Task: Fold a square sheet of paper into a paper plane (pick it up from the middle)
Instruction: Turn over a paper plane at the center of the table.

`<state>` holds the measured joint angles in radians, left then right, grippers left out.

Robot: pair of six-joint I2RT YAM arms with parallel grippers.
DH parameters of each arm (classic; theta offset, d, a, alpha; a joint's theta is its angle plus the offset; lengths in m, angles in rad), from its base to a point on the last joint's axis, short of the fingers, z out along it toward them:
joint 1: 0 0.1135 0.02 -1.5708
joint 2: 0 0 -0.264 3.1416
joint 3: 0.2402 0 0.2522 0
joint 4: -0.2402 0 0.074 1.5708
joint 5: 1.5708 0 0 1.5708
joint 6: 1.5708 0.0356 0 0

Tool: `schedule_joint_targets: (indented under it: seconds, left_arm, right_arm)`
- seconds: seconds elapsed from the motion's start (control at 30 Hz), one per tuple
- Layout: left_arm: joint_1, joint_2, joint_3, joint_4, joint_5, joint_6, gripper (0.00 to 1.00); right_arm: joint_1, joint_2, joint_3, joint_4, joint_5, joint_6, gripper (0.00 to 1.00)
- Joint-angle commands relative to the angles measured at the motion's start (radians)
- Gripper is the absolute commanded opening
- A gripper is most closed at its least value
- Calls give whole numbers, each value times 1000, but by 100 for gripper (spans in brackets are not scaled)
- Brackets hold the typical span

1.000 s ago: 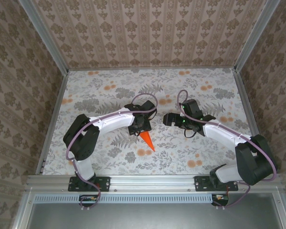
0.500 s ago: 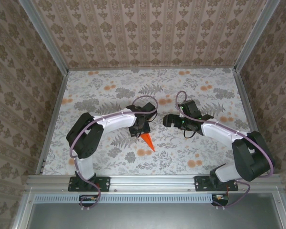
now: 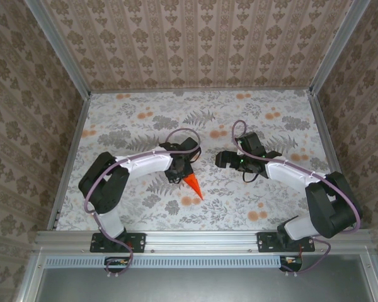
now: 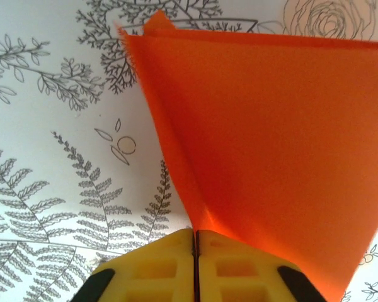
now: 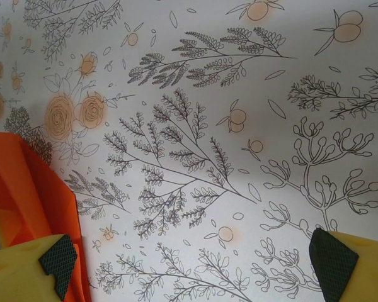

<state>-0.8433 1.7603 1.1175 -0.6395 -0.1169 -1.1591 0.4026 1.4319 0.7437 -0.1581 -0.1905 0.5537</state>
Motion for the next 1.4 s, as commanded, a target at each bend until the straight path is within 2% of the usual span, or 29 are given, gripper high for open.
schedule_joint_targets:
  seconds: [0.0,0.07,0.2,0.37,0.5,0.67,0.8,1.17,1.37]
  left_arm:
    - [9,-56,-21,22,-21,10,3]
    - [13,-92,-24,44,-34,52,0]
    - [15,-163,-23,132,-12,169,0]
    - [19,-237,-84,351,104,272,0]
    - [22,-232,-128,467,148,293,0]
    - [54,-176,-202,602,241,255,0]
    - [82,-146,-264,674,277,224,0]
    - [115,-182,-395,743,264,170,0]
    - [118,-186,-406,750,268,171,0]
  right_arm:
    - [-7,17,6,-8,-6,6,99]
    - [-7,16,8,-7,-5,4,99]
    - [-8,5,1,2,0,-3,99]
    - [-28,-29,-19,27,5,-11,99]
    - [-31,-32,-22,71,-56,-43,99]
    - [-18,-15,-15,89,-121,-28,94]
    - [27,-21,-28,103,-129,-8,86]
    - [252,69,108,11,-89,13,50]
    - [300,147,181,-8,-72,13,42]
